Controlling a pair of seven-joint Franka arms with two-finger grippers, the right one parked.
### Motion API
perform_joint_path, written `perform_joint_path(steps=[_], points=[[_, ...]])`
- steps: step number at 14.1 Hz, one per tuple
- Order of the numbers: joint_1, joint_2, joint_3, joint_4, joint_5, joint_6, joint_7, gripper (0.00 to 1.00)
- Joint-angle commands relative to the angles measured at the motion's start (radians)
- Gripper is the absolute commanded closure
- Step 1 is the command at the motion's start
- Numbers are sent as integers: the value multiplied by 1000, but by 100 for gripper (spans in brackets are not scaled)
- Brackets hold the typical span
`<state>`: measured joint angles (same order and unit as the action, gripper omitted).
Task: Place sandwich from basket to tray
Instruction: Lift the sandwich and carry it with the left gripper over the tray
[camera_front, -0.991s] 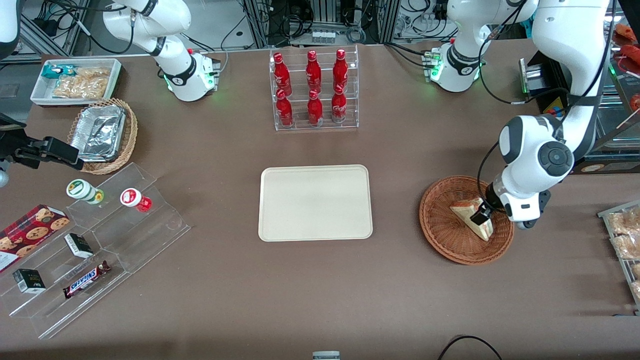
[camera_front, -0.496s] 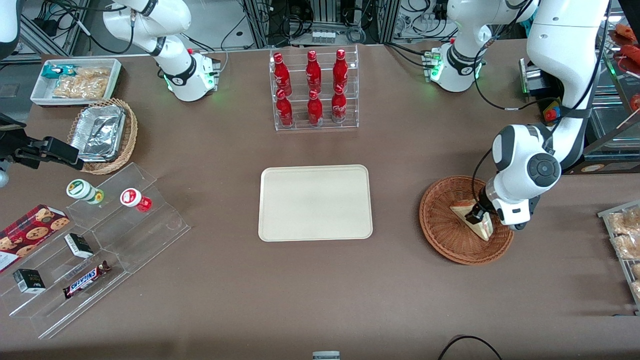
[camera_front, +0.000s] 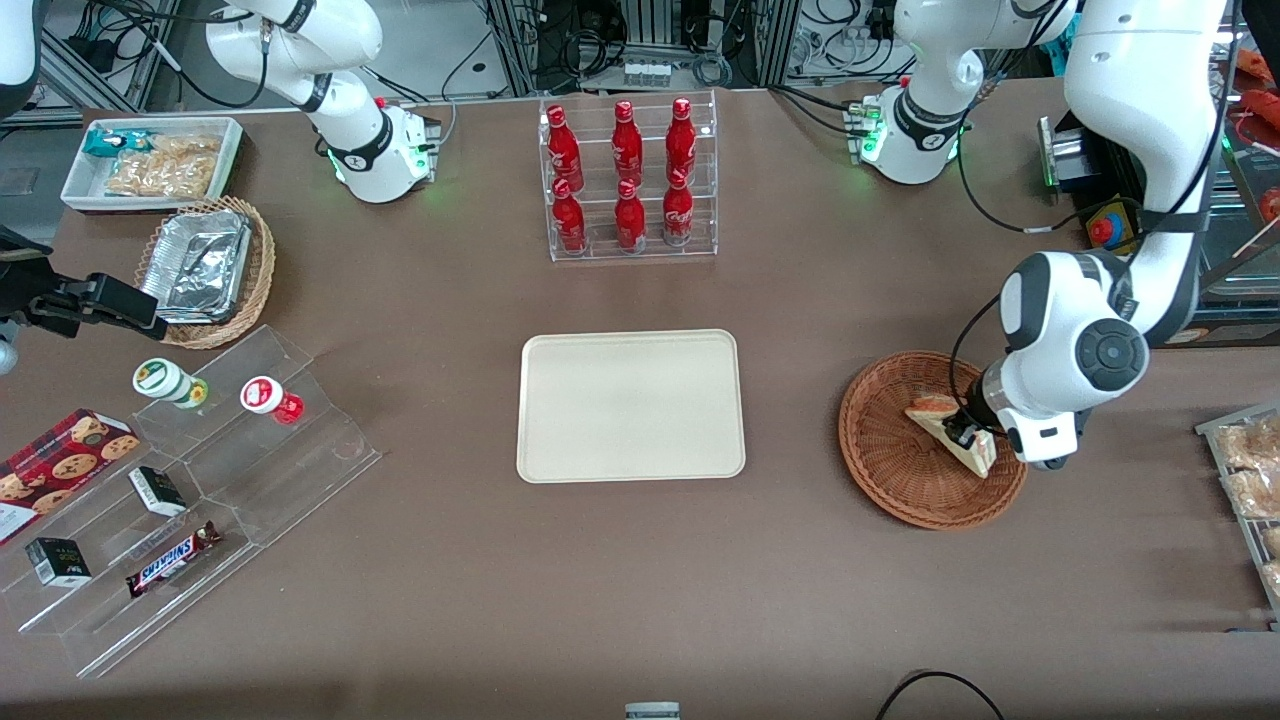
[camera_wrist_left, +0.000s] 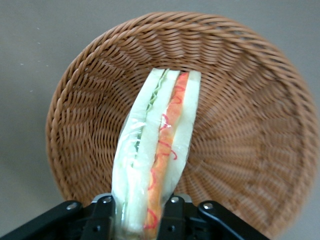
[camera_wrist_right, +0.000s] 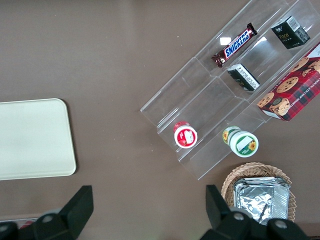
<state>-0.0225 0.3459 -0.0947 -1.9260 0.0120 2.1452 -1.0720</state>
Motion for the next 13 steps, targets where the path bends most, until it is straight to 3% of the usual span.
perform_joint_path(steps=[1, 3, 5, 11, 13], points=[[-4, -1, -69, 102, 0, -118, 89, 88], [-4, 8, -121, 120, -3, -128, 406, 87], [-23, 30, -169, 154, 9, -128, 457, 90], [-246, 160, -168, 300, 23, -148, 284, 95], [-321, 200, -168, 353, 69, -139, 177, 95]])
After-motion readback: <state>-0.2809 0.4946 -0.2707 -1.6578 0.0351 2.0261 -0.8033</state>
